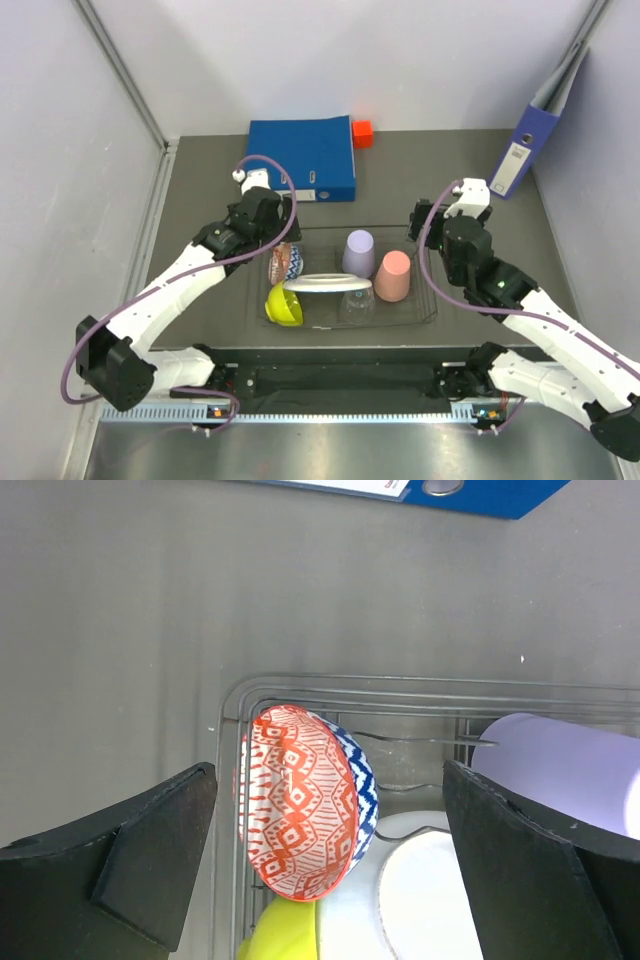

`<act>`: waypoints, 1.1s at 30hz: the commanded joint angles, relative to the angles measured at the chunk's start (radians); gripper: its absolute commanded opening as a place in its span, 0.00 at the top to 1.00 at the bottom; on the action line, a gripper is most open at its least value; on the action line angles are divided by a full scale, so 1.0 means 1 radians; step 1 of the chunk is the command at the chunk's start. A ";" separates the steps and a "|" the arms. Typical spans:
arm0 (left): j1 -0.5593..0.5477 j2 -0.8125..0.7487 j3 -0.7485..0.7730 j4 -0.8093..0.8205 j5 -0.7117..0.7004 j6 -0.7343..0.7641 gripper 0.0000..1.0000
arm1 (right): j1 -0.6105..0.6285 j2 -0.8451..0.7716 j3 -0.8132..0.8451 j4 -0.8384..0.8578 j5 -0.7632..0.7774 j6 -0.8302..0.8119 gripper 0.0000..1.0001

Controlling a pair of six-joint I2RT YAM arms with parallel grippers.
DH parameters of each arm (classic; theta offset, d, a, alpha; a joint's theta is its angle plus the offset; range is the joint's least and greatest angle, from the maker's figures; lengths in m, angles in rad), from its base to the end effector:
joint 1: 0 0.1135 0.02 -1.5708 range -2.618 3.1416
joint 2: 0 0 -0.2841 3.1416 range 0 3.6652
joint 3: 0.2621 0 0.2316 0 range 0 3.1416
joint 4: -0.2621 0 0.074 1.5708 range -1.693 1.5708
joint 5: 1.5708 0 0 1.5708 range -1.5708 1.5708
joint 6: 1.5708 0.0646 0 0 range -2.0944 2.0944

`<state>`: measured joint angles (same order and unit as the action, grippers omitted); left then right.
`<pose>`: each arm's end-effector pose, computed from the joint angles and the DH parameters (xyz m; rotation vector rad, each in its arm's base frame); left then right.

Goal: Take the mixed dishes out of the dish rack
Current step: Pick up the plate from the dish rack.

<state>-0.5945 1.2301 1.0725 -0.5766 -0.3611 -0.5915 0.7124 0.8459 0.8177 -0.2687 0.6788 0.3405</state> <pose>0.2242 -0.1240 0.3154 -0.1792 2.2502 -0.2184 0.1595 0.0842 0.3435 0.1252 1.7977 0.1159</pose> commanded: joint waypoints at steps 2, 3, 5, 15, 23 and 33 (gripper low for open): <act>0.001 -0.043 0.058 0.035 -0.029 0.135 0.01 | -0.005 0.009 0.018 0.039 -0.048 -0.014 0.00; 0.001 -0.046 0.075 0.034 -0.033 0.165 0.01 | -0.005 0.007 0.017 0.040 -0.050 -0.014 0.00; -0.001 -0.058 0.087 0.034 -0.033 0.261 0.01 | -0.005 0.002 0.015 0.045 -0.051 -0.017 0.00; -0.110 -0.320 -0.047 0.190 0.076 0.784 0.01 | -0.005 -0.001 0.017 0.043 -0.056 -0.017 0.00; -0.123 -0.489 -0.060 0.149 0.269 0.767 0.01 | -0.005 -0.036 -0.014 0.059 -0.071 0.003 0.00; -0.302 -0.376 0.040 -0.075 -0.108 0.616 0.01 | -0.004 -0.070 -0.034 0.028 -0.044 0.028 0.00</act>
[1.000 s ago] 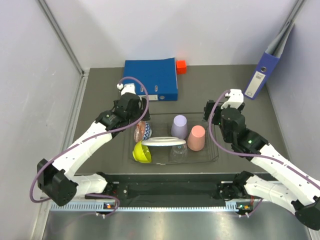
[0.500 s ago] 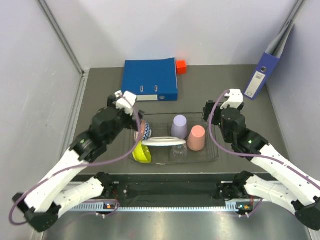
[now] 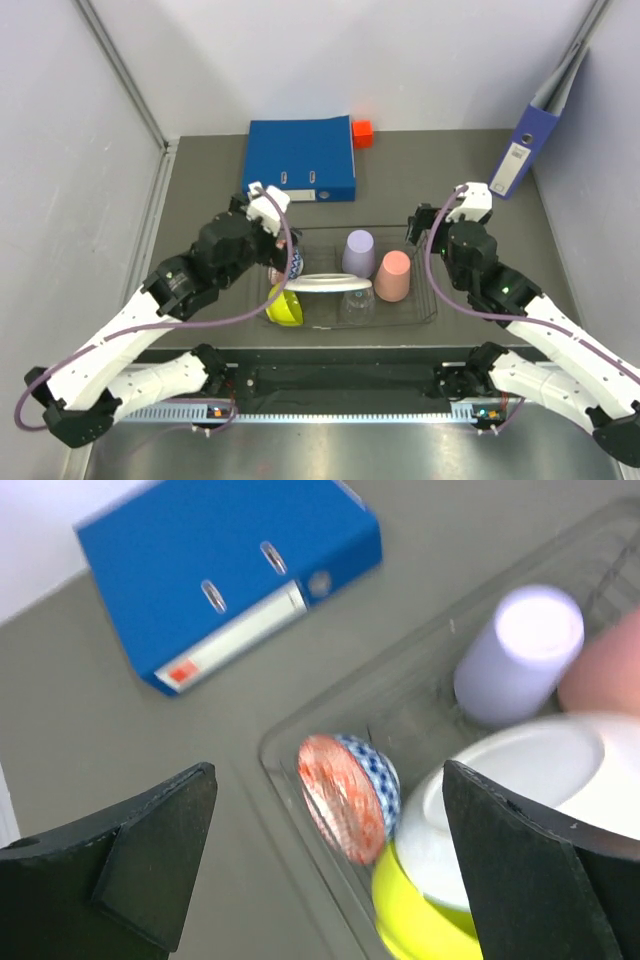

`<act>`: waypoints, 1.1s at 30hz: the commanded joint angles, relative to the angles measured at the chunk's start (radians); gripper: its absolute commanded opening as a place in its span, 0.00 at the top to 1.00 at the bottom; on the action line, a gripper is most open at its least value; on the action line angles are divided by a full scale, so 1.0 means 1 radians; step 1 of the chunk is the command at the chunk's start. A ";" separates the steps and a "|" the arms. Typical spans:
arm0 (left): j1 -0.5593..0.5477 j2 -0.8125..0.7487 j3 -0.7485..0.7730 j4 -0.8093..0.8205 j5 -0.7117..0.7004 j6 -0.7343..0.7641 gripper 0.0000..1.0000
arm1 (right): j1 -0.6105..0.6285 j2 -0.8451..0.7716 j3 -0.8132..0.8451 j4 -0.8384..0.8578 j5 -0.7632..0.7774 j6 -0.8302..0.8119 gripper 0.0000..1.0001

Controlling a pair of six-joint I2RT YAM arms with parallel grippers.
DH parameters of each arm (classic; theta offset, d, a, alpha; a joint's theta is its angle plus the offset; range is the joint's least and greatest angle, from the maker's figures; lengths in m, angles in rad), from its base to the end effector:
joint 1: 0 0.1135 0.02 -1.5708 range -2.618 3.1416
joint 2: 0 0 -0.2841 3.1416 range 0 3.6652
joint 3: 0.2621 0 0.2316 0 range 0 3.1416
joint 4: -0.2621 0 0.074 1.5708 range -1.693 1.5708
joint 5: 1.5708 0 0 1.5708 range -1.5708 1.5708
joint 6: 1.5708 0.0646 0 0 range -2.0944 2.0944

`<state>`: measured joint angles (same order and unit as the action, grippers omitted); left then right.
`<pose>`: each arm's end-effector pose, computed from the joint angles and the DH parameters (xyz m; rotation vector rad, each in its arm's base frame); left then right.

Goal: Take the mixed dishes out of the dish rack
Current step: Pick up the plate from the dish rack.

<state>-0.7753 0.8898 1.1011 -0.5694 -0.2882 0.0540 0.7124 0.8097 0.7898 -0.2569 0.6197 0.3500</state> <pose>0.1375 -0.1091 0.3922 0.5934 1.8249 -0.2080 0.1537 0.0832 0.3402 0.1009 1.7962 0.1865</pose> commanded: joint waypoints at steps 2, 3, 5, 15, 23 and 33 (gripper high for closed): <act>-0.209 -0.071 -0.003 -0.084 -0.200 -0.023 0.01 | -0.005 -0.040 -0.015 0.013 0.026 0.024 0.00; -0.226 -0.072 -0.003 -0.102 -0.163 -0.026 0.01 | -0.004 -0.041 -0.018 0.016 0.029 0.029 0.00; -0.274 -0.061 -0.004 -0.104 -0.140 -0.019 0.01 | -0.004 -0.041 -0.027 0.027 0.029 0.033 0.00; -0.478 -0.054 -0.035 -0.130 -0.098 0.125 0.01 | -0.001 -0.041 -0.018 0.004 0.046 0.027 0.00; -0.642 0.035 -0.139 -0.104 -0.360 0.178 0.01 | -0.001 -0.040 -0.027 0.007 0.054 0.026 0.00; -0.627 -0.040 -0.316 0.186 -0.502 0.326 0.03 | -0.001 -0.032 -0.035 0.048 0.032 0.033 0.01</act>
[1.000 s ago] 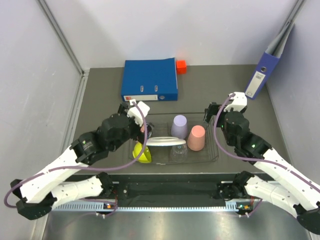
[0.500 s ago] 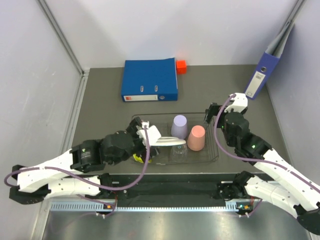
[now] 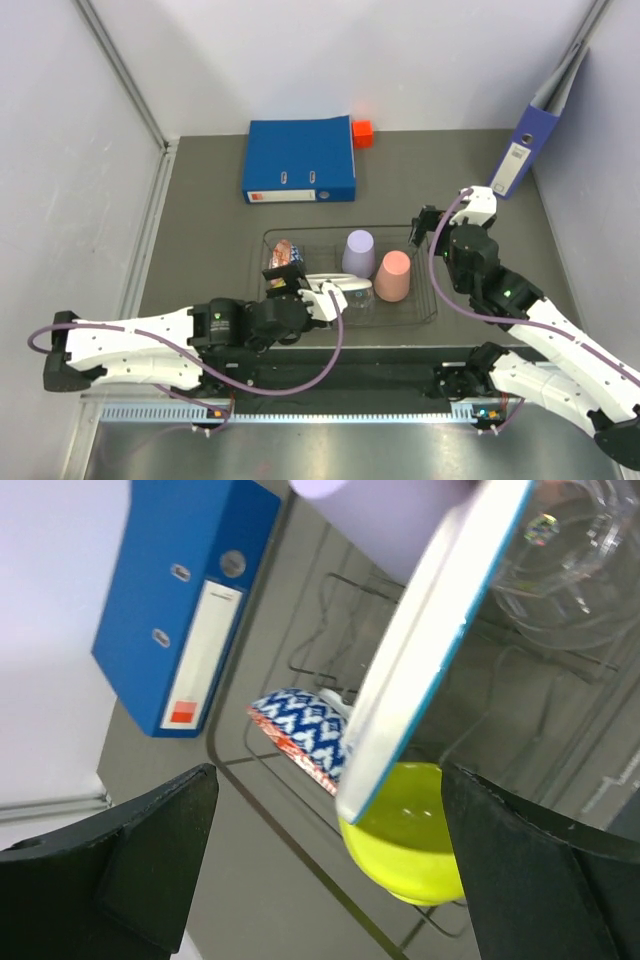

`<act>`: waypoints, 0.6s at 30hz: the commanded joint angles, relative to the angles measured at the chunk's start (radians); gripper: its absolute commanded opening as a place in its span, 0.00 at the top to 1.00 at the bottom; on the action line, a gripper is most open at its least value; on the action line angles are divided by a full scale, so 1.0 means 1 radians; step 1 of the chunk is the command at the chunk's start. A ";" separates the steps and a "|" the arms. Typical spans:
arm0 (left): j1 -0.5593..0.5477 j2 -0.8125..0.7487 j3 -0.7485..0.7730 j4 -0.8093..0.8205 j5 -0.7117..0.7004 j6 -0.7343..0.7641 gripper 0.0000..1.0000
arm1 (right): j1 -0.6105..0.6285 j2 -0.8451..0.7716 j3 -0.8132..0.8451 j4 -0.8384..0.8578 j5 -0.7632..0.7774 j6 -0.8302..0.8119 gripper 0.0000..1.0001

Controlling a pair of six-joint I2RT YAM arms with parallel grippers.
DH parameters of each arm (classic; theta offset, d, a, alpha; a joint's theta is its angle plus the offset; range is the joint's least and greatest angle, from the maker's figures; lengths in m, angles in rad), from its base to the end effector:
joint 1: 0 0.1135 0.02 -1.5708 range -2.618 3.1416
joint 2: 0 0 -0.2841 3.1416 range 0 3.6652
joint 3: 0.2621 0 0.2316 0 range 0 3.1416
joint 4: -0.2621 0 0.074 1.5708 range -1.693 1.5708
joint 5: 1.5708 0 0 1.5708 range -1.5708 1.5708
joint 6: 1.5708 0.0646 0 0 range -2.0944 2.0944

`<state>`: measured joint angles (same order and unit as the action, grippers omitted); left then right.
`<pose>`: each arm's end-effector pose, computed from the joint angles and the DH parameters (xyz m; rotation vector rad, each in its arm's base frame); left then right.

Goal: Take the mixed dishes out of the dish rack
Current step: Pick up the plate from the dish rack.

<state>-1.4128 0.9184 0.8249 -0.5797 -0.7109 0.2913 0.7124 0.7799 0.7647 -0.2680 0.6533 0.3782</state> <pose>0.0687 -0.1632 0.3015 1.2907 1.6119 0.1184 0.1489 0.0768 0.3349 0.1470 1.7919 0.1735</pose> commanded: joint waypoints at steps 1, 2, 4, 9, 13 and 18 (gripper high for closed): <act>0.012 -0.073 -0.047 0.217 -0.079 0.112 0.05 | -0.001 0.002 -0.011 0.061 -0.004 0.005 0.00; 0.012 -0.076 -0.064 0.222 -0.081 0.123 0.06 | -0.001 0.005 -0.013 0.061 -0.006 0.005 0.00; 0.014 -0.075 -0.079 0.250 -0.082 0.146 0.10 | -0.001 0.010 -0.019 0.065 -0.006 0.005 0.00; 0.012 -0.055 -0.109 0.277 -0.049 0.158 0.30 | -0.001 0.013 -0.027 0.075 -0.006 0.004 0.00; 0.014 -0.053 -0.113 0.284 0.005 0.169 0.28 | -0.001 0.016 -0.030 0.076 -0.006 0.007 0.00; 0.018 -0.055 -0.136 0.314 0.036 0.164 0.29 | -0.001 0.027 -0.033 0.081 -0.009 0.010 0.00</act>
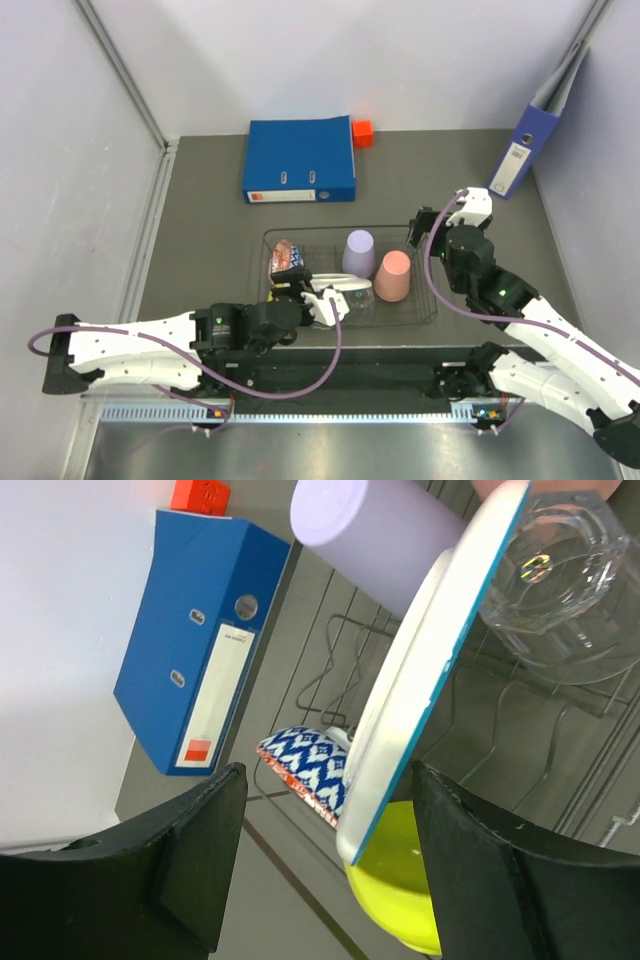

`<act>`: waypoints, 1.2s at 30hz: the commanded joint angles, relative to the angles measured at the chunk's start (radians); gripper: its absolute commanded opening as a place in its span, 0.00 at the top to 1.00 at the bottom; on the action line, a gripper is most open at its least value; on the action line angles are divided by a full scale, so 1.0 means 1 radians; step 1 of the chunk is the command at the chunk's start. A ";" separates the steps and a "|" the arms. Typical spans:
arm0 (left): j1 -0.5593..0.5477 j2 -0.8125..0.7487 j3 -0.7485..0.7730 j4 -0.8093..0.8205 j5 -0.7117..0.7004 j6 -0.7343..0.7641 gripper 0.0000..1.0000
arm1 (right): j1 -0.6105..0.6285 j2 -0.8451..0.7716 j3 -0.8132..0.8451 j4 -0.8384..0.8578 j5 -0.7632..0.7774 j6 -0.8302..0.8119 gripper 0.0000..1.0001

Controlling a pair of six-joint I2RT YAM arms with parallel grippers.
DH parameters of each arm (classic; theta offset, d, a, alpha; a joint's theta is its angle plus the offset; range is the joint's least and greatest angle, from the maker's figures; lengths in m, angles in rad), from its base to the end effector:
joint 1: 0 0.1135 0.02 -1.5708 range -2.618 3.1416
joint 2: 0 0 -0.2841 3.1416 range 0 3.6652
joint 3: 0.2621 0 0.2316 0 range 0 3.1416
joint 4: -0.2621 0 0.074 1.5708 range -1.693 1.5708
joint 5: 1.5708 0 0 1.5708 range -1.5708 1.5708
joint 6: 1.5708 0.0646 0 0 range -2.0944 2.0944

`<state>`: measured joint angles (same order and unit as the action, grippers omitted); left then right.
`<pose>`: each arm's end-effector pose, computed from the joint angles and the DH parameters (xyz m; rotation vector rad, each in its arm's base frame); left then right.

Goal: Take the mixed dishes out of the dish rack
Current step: Pick up the plate from the dish rack.

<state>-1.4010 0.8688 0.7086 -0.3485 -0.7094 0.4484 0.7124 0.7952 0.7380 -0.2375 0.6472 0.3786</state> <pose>0.0709 -0.1648 0.2941 1.2725 1.4789 0.1141 0.1526 0.0803 0.3270 0.1388 1.8026 0.1720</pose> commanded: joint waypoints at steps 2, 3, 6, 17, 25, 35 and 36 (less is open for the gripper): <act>0.008 -0.005 -0.043 0.103 0.044 0.003 0.30 | -0.001 0.016 -0.006 0.050 -0.007 0.014 0.00; 0.011 -0.005 -0.049 0.115 0.048 -0.002 0.30 | -0.001 0.021 -0.005 0.050 -0.011 0.013 0.00; 0.013 0.007 -0.073 0.147 0.047 -0.011 0.34 | -0.001 0.025 -0.002 0.050 -0.015 0.017 0.00; 0.019 0.019 -0.086 0.210 0.070 0.006 0.66 | -0.001 0.033 0.000 0.052 -0.021 0.020 0.00; 0.019 0.030 -0.044 0.172 0.071 -0.002 1.00 | -0.001 0.038 0.001 0.050 -0.024 0.025 0.00; 0.019 0.018 -0.038 0.207 0.041 0.030 1.00 | -0.001 0.033 0.000 0.050 -0.023 0.025 0.00; 0.019 0.016 -0.037 0.219 0.025 0.053 1.00 | -0.001 0.035 0.000 0.050 -0.024 0.026 0.00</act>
<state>-1.3731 0.8948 0.6304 -0.2020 -0.6941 0.4999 0.7124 0.8299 0.7326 -0.2241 0.6296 0.3908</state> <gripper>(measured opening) 0.114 0.996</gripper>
